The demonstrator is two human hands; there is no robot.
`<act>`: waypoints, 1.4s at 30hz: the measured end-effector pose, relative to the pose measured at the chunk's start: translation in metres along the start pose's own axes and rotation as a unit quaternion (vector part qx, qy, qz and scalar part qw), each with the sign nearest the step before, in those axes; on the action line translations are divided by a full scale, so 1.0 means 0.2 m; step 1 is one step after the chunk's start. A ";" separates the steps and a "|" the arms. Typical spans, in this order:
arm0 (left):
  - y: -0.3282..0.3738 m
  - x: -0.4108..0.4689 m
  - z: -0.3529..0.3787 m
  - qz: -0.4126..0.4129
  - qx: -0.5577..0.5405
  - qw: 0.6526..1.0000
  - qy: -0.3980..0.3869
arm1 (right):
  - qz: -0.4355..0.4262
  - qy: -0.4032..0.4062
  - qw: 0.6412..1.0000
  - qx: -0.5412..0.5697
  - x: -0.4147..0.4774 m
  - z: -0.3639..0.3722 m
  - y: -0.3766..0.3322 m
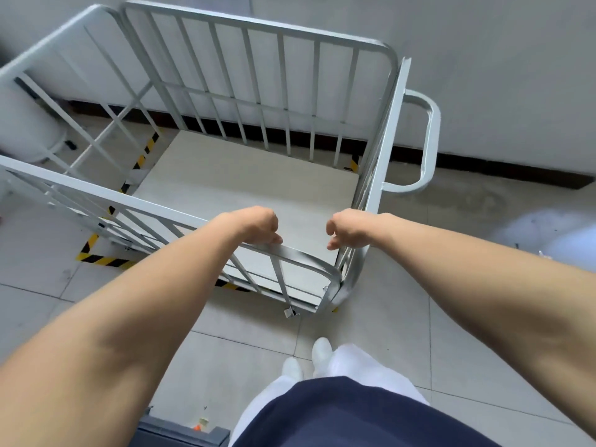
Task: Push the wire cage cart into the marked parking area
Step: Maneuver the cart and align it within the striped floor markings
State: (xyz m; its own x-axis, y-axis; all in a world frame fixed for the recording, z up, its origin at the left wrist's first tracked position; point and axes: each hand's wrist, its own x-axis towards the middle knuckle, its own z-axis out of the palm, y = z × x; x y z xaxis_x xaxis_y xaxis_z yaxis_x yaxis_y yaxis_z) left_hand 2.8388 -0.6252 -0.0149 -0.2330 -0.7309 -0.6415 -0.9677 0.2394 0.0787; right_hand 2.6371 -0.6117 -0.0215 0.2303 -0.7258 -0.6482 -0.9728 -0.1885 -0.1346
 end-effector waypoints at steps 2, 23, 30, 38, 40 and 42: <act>0.03 -0.03 0.04 0.000 -0.004 1.000 0.001 | -0.006 0.000 1.000 -0.015 -0.03 0.03 0.02; 0.51 -0.14 0.40 -0.168 -0.090 0.971 0.146 | -0.219 0.067 0.957 -0.181 -0.04 0.15 0.41; 0.47 -0.05 0.39 -0.161 -0.095 0.972 0.142 | -0.220 0.053 0.959 -0.172 0.05 0.16 0.41; 0.42 0.03 0.40 -0.152 -0.111 0.972 0.138 | -0.217 0.061 0.960 -0.168 0.12 0.18 0.42; 0.41 0.04 0.40 -0.155 -0.112 0.972 0.135 | -0.210 0.058 0.963 -0.159 0.14 0.17 0.42; 0.41 0.04 0.39 -0.162 -0.114 0.971 0.134 | -0.202 0.055 0.967 -0.147 0.14 0.18 0.41</act>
State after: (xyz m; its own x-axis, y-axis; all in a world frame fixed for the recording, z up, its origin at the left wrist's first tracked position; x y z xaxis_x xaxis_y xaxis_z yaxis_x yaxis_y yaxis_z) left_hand 2.7651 -0.5615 -0.0743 0.0994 -0.8918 -0.4413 -0.9834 -0.1556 0.0928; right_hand 2.5625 -0.6236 -0.0774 0.6065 -0.6174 -0.5010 -0.7581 -0.6390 -0.1304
